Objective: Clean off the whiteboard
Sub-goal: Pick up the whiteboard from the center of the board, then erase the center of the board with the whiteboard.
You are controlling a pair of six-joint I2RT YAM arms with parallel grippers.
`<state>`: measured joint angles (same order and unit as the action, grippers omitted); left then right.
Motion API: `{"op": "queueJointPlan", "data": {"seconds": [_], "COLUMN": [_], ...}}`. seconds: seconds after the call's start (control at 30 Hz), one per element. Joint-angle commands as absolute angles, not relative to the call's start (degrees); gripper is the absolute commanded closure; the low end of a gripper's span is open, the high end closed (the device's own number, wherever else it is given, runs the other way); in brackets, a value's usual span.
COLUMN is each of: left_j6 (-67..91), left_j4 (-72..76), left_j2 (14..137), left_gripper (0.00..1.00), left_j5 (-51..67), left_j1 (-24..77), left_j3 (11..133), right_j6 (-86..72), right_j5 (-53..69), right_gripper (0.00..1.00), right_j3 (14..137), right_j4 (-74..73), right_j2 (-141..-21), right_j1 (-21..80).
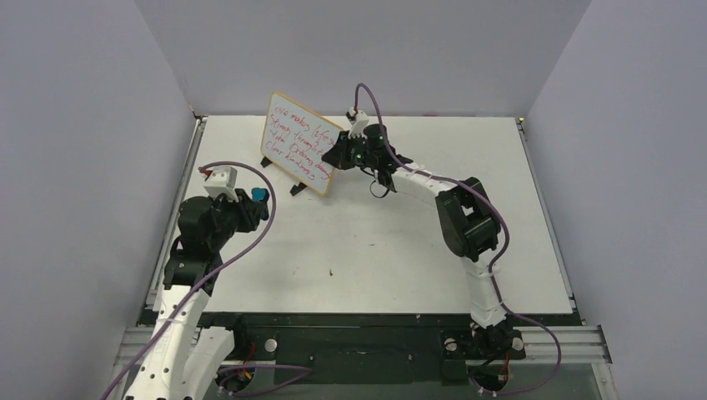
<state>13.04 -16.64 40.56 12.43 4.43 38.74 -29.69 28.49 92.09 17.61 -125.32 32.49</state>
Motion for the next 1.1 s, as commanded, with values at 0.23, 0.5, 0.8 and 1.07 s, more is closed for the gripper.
{"op": "queueJointPlan", "data": {"seconds": [0.23, 0.5, 0.8, 1.07], "left_j6": [12.7, 14.0, 22.6, 32.0], "left_j4": [-11.5, -11.5, -9.4, -4.5], "left_j2": [38.5, 37.2, 37.2, 37.2], "left_gripper": [1.00, 1.00, 1.00, 1.00], "left_j5": [15.0, 18.0, 26.1, 24.7], "left_j1": [4.1, 4.1, 4.2, 12.7], "left_j3": [38.7, 40.8, 43.0, 39.2], "right_j6": [-25.8, -19.8, 2.4, 23.4], "right_j5": [35.7, 39.2, 47.5, 52.1], "right_gripper": [1.00, 1.00, 1.00, 1.00], "right_j3": [94.6, 91.0, 81.7, 72.6], "right_j4": [16.8, 5.0, -28.3, -53.2], "right_j2": [-110.0, -100.8, -84.4, -73.2], "right_j1": [28.9, 26.6, 18.0, 11.5]}}
